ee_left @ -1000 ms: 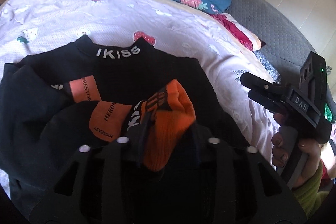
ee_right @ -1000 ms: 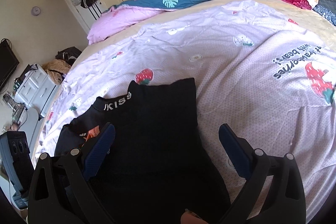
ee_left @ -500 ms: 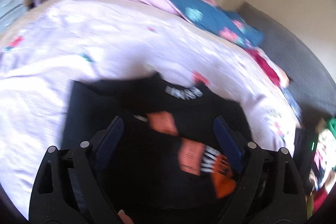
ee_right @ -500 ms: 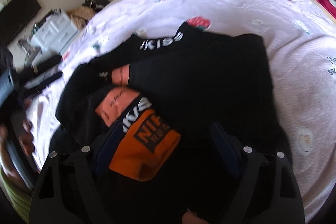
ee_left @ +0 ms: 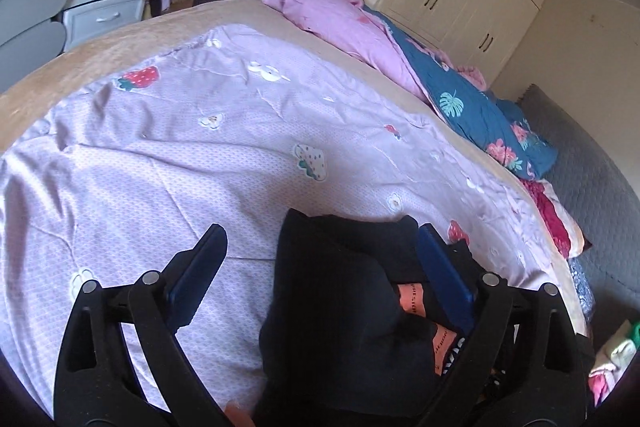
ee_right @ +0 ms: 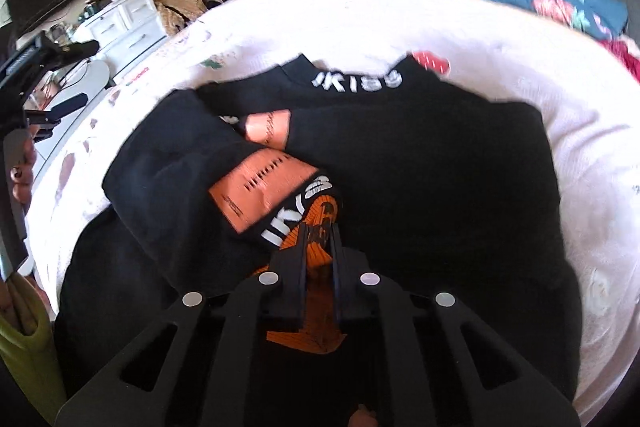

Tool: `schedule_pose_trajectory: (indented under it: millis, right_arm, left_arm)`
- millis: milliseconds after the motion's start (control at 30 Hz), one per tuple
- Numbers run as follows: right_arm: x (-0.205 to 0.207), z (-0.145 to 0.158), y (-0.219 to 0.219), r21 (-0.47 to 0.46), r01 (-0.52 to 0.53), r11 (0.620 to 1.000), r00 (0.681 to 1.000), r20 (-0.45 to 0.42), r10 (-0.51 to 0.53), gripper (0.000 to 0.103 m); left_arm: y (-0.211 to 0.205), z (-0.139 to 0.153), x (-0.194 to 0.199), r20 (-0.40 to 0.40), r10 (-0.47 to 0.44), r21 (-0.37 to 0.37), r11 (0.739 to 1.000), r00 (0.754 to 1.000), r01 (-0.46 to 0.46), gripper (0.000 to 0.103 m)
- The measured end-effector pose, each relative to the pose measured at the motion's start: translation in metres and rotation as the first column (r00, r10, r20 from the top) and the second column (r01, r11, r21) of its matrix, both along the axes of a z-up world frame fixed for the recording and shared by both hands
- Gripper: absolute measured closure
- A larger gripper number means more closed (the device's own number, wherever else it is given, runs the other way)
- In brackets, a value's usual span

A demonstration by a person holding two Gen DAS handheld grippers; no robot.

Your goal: Fold small clothes

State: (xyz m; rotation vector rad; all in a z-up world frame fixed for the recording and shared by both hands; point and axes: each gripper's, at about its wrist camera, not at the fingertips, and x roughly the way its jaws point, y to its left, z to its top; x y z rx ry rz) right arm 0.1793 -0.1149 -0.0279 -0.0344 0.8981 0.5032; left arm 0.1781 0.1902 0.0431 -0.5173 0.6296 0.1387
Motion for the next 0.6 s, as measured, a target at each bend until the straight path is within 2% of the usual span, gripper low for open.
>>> schedule_pose_trajectory:
  millis: [100,200,367,467,600]
  right_arm:
    - [0.002,0.020,0.004,0.027,-0.027,0.999,0.999,0.044,0.025,0.096]
    - [0.005,0.053,0.013,0.031,-0.064,0.997,0.990,0.129,0.060,0.097]
    - [0.006,0.110,0.030,0.028,-0.140,0.990,0.952,0.278,0.127,0.097]
    - [0.009,0.130,0.033,-0.002,-0.144,0.990,0.934,0.330,0.137,0.098]
    - [0.013,0.144,0.020,0.005,-0.113,0.994,0.921,0.376,0.103,0.098]
  left_arm:
    - [0.004,0.001,-0.003,0.006,0.009,-0.002,1.000,1.000,-0.009,0.015]
    - [0.004,-0.001,-0.003,0.003,0.012,-0.011,1.000,1.000,-0.012,0.015]
    - [0.003,-0.003,-0.001,-0.003,0.007,-0.011,1.000,1.000,-0.007,0.015]
    - [0.002,-0.002,-0.001,0.004,0.006,-0.008,1.000,1.000,-0.006,0.015]
    - [-0.003,0.000,0.000,0.013,0.002,0.004,1.000,1.000,-0.002,0.015]
